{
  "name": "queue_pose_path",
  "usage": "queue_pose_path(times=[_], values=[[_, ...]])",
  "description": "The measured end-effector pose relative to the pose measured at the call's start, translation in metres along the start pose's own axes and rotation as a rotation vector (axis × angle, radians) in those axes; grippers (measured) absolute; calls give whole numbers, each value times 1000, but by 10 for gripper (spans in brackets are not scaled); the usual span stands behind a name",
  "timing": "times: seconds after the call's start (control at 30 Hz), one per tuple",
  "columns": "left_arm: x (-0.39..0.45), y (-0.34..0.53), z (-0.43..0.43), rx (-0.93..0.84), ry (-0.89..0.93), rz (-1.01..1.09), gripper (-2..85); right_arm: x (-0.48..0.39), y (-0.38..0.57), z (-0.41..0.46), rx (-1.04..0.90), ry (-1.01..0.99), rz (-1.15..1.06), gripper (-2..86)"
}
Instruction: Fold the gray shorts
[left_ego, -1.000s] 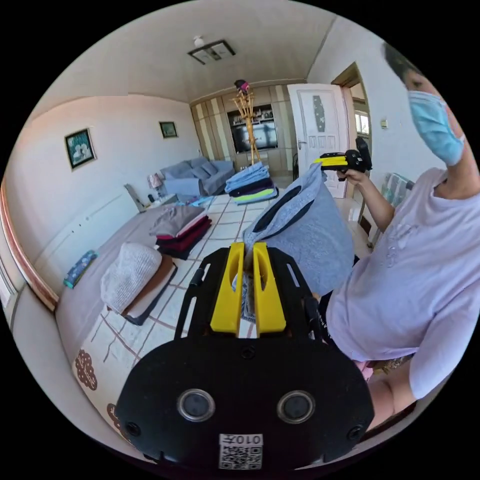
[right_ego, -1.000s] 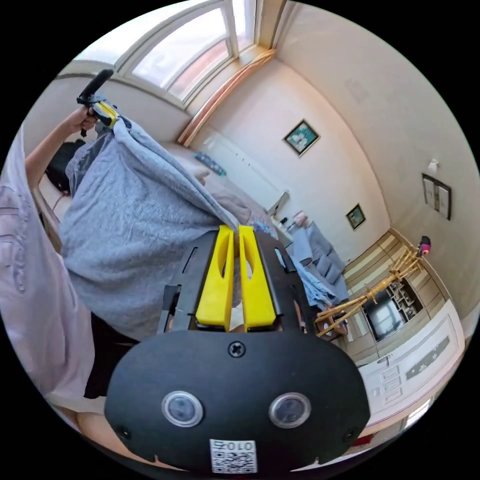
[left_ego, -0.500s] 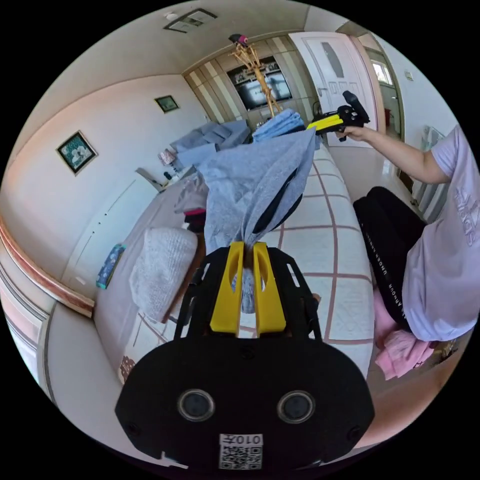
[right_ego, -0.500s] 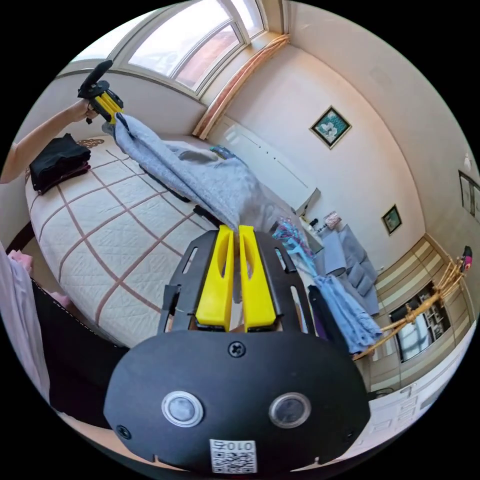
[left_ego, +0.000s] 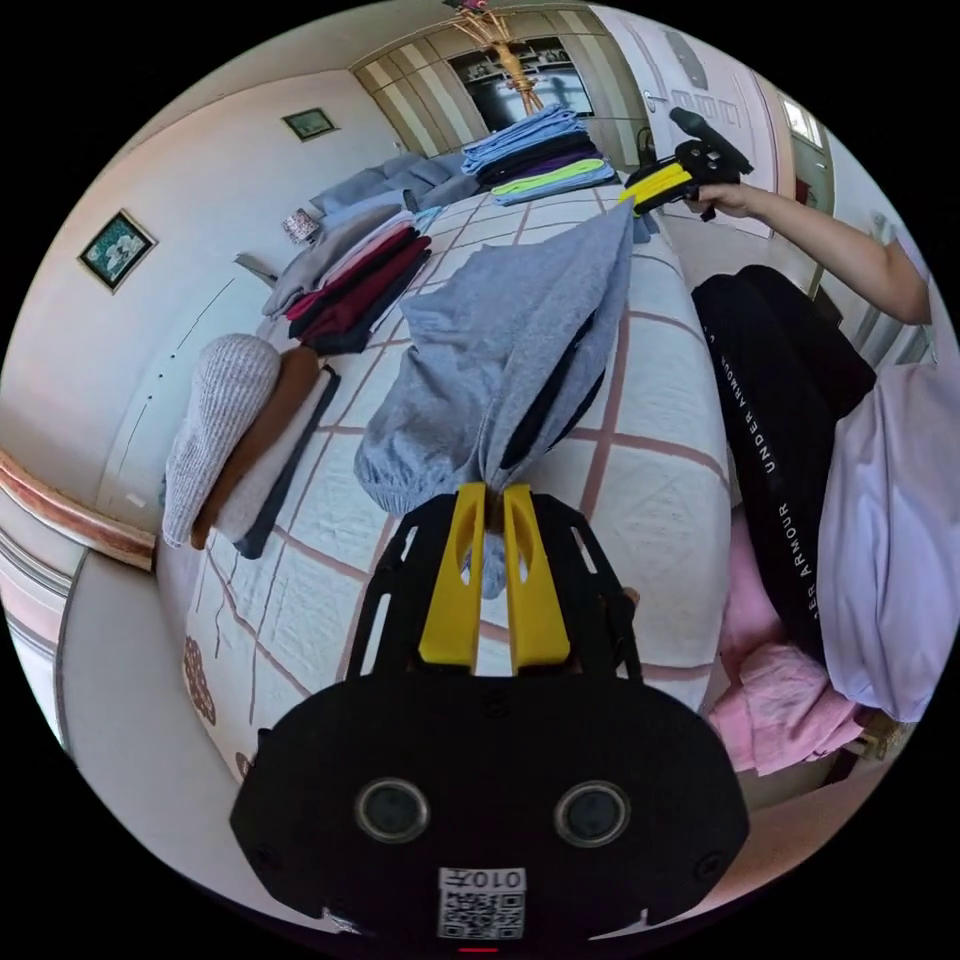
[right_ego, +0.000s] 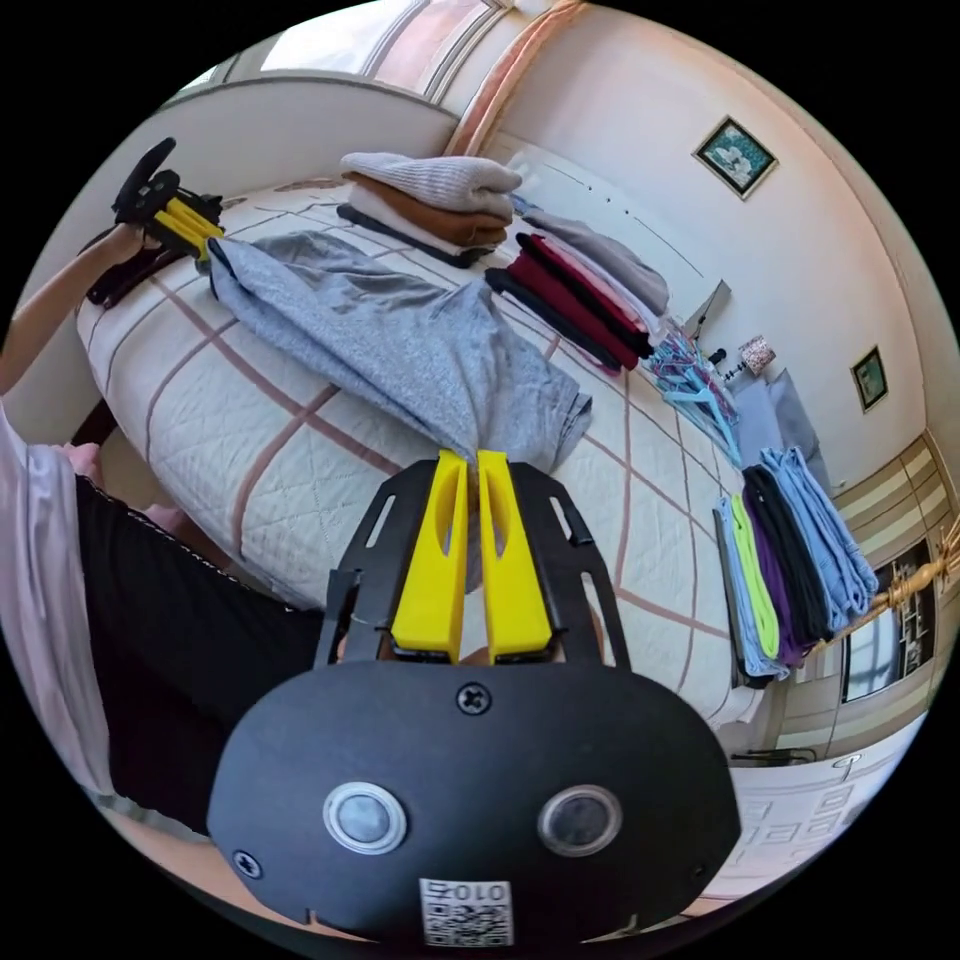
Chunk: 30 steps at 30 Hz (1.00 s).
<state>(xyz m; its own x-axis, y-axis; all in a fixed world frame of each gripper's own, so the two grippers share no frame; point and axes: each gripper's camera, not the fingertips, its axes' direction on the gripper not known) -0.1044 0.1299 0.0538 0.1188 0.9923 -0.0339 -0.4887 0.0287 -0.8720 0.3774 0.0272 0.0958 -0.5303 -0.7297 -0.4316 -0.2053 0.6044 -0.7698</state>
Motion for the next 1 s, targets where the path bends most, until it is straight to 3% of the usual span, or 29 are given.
queue_pose_path(times=[0.37,0.57,0.73,0.8,1.0], values=[[7,30,42,21,269,-115,79,-2,23,22,-128,-59,-7,46],[-34,68,13,82,99,-259,108,-10,40,-15,-144,-79,65,83],[-108,87,41,186,78,-383,129,-49,12,-70,108,-62,125,90],[-138,84,67,231,163,-377,137,-91,-36,-82,222,-115,4,96],[-202,68,154,255,467,-356,152,-172,-143,-69,308,-235,-320,122]])
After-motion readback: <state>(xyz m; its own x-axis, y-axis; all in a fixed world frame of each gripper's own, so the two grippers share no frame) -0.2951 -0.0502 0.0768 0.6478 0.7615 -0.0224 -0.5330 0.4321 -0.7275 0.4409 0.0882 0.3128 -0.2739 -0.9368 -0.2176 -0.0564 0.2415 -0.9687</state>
